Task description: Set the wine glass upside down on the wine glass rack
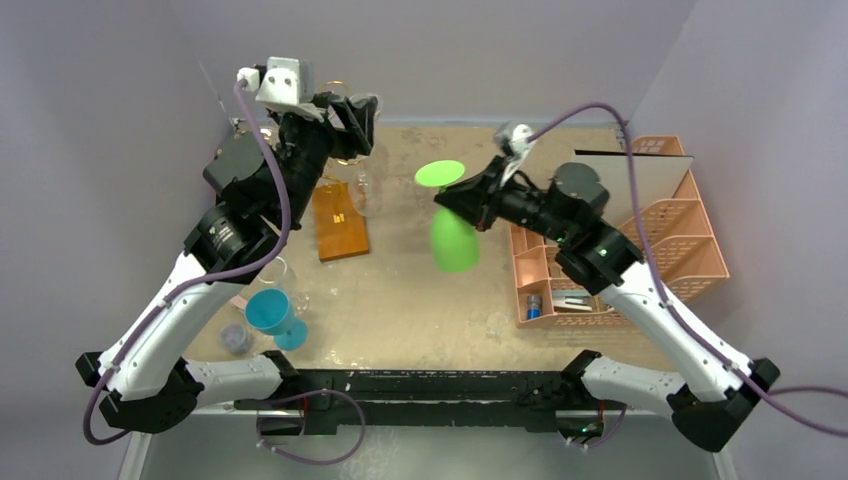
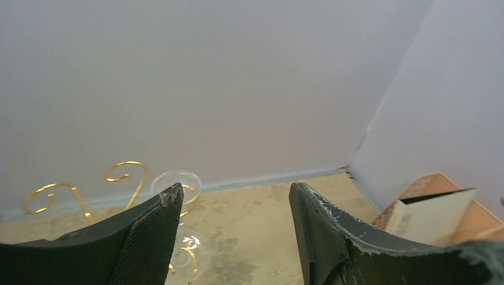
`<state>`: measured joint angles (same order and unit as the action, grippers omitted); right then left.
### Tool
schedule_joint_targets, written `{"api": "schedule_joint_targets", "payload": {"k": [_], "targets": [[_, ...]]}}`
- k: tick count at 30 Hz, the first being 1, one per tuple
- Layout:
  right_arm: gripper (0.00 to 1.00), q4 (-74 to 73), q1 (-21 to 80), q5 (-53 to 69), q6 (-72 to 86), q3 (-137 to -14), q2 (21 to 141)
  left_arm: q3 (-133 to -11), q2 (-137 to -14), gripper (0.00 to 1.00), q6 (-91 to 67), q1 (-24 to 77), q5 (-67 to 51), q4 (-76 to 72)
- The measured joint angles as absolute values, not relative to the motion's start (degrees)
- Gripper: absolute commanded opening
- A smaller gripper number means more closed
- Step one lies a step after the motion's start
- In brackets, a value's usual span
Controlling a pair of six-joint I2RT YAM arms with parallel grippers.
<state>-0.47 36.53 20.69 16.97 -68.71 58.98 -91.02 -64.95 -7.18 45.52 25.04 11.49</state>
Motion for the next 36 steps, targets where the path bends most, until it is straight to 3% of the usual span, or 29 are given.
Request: {"api": "schedule_joint_targets", "payload": {"k": [11,24,29,36], "targets": [[0.0,8.1,49.8,20.2,9.8,-71.5,75.7,-102.4,-68.7,0.68,10.9,45.4,43.4,13.7],[0.0,19.9,57.2,8.6,8.3,-82.6,92.4,-103.4,-64.9,0.68,23.8,45.4,46.3,5.7],[0.0,17.4,58.5,-0.4,8.3,-91.2,98.7,-103.4,-65.5,0.68,26.2,45.4,46.5,4.8],[0.0,15.4,58.8,-6.7,8.3,-93.7,101.1,-103.3,-65.6,0.68,27.5,45.4,46.5,4.3]]}}
